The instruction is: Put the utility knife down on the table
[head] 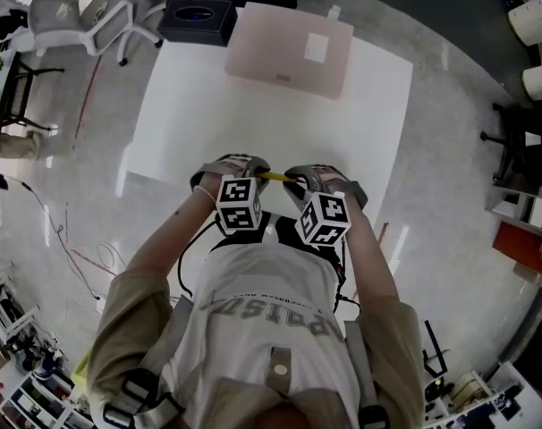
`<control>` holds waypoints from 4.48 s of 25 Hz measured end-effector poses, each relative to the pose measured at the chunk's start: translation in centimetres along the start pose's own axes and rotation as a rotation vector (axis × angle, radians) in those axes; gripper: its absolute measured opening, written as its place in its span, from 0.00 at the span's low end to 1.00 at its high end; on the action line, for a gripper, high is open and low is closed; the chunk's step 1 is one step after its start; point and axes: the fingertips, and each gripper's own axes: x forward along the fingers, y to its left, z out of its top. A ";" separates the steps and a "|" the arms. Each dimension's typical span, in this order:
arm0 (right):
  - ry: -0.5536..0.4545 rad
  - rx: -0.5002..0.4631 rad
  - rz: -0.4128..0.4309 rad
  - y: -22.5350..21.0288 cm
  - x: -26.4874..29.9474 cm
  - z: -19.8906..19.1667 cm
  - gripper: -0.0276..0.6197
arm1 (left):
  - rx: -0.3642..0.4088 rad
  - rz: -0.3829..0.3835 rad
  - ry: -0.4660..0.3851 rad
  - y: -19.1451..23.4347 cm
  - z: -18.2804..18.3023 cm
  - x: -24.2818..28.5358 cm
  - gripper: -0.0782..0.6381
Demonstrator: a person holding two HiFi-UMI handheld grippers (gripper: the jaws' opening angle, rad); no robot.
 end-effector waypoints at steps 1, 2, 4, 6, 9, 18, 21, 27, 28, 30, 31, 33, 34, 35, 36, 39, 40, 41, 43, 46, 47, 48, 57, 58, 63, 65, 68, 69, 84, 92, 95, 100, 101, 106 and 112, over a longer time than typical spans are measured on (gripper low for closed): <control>-0.004 0.005 0.005 0.1 -0.1 0.0 0.14 | 0.007 -0.001 -0.002 -0.1 0.1 0.0 0.21; -0.005 0.012 0.015 0.2 -0.1 0.0 0.14 | 0.013 -0.004 -0.004 -0.3 0.1 0.0 0.21; -0.005 0.025 0.045 0.5 -0.1 -0.1 0.14 | 0.018 -0.012 -0.009 -0.8 0.2 0.2 0.21; -0.006 0.040 0.076 0.7 -0.2 -0.2 0.14 | 0.017 -0.012 -0.018 -1.1 0.3 0.3 0.21; -0.016 0.071 0.114 0.9 -0.2 -0.5 0.14 | 0.020 -0.006 -0.026 -1.5 0.4 0.6 0.21; -0.035 0.139 0.169 0.7 0.6 -0.7 0.14 | 0.026 0.102 -0.043 -0.4 0.0 1.0 0.23; -0.050 0.174 0.193 0.9 0.7 -0.7 0.14 | 0.021 0.101 -0.041 -0.4 -0.4 1.4 0.29; -0.053 0.245 0.231 1.5 1.6 -1.8 0.14 | -0.035 0.116 -0.034 -0.2 -1.9 1.5 0.46; -0.052 0.261 0.240 1.5 1.8 -2.0 0.14 | -0.048 0.126 -0.030 -0.1 -2.3 1.5 0.48; -0.047 0.289 0.256 1.5 2.4 -2.5 0.14 | -0.068 0.149 -0.017 0.1 -3.3 1.4 0.49; -0.045 0.302 0.261 1.5 2.6 -2.7 0.14 | -0.074 0.156 -0.012 0.1 -3.7 1.3 0.49; -0.048 0.328 0.274 1.5 3.1 -3.0 0.14 | -0.083 0.168 -0.001 0.0 -4.5 1.3 0.49; -0.050 0.341 0.284 1.5 3.3 -3.0 0.14 | -0.084 0.175 0.007 -0.2 -5.0 1.3 0.49; -0.050 0.356 0.296 1.6 3.4 -3.0 0.14 | -0.084 0.180 0.013 -0.3 -5.4 1.3 0.49; -0.049 0.371 0.308 1.7 3.5 -3.0 0.14 | -0.084 0.184 0.014 -0.4 -5.6 1.3 0.49; -0.044 0.395 0.328 1.8 4.2 -3.4 0.14 | -0.085 0.189 -0.004 -0.6 -5.8 1.2 0.49; -0.040 0.398 0.331 1.7 4.5 -3.6 0.14 | -0.084 0.190 -0.007 -0.6 -5.9 1.3 0.49; -0.035 0.403 0.336 1.7 4.8 -3.7 0.14 | -0.082 0.190 -0.009 -0.6 -5.9 1.4 0.49; -0.022 0.412 0.347 1.7 5.3 -4.0 0.14 | -0.080 0.187 -0.008 -0.6 -6.1 1.7 0.48; -0.008 0.418 0.355 1.7 5.8 -4.2 0.14 | -0.067 0.176 -0.006 -0.7 -6.1 2.0 0.47; -0.004 0.417 0.357 1.7 5.9 -4.3 0.14 | -0.057 0.173 -0.004 -0.7 -6.1 2.2 0.47; 0.000 0.417 0.359 1.8 6.0 -4.3 0.14 | -0.047 0.171 0.001 -0.7 -6.1 2.3 0.47; 0.018 0.435 0.362 1.3 7.0 -4.9 0.14 | -0.046 0.175 0.025 -0.3 -7.3 3.4 0.42; 0.018 0.438 0.361 1.2 7.0 -4.9 0.14 | -0.045 0.178 0.026 -0.2 -7.4 3.5 0.41; 0.023 0.440 0.354 0.8 7.3 -5.4 0.14 | -0.053 0.200 0.048 0.3 -7.5 4.0 0.30; 0.026 0.440 0.351 0.7 7.4 -5.5 0.14 | -0.061 0.208 0.053 0.7 -7.4 3.9 0.29; 0.027 0.442 0.346 0.4 7.4 -5.7 0.14 | -0.048 0.212 0.055 1.1 -7.2 3.9 0.29; 0.029 0.440 0.343 0.3 7.3 -5.7 0.14 | -0.042 0.211 0.056 1.1 -7.1 3.9 0.29; 0.101 0.327 0.203 -0.5 7.6 -7.0 0.17 | -0.043 0.127 0.088 1.9 -6.7 4.4 0.22; 0.092 0.317 0.122 -1.4 7.7 -7.5 0.21 | -0.082 0.044 0.095 2.2 -6.4 4.8 0.22; 0.116 0.292 0.111 -1.5 7.6 -8.1 0.22 | -0.086 0.014 0.097 2.4 -6.2 5.0 0.23; 0.137 0.239 0.074 -1.7 7.6 -8.7 0.25 | -0.104 -0.024 0.101 2.7 -6.1 5.3 0.23; 0.134 0.235 0.063 -1.9 7.5 -8.7 0.26 | -0.112 -0.032 0.102 2.7 -6.1 5.4 0.23; 0.142 0.190 0.041 -1.9 7.5 -8.9 0.26 | -0.122 -0.063 0.114 2.8 -6.2 5.5 0.23; 0.169 0.051 -0.008 -2.1 7.6 -9.0 0.26 | -0.136 -0.085 0.116 2.8 -6.2 5.7 0.24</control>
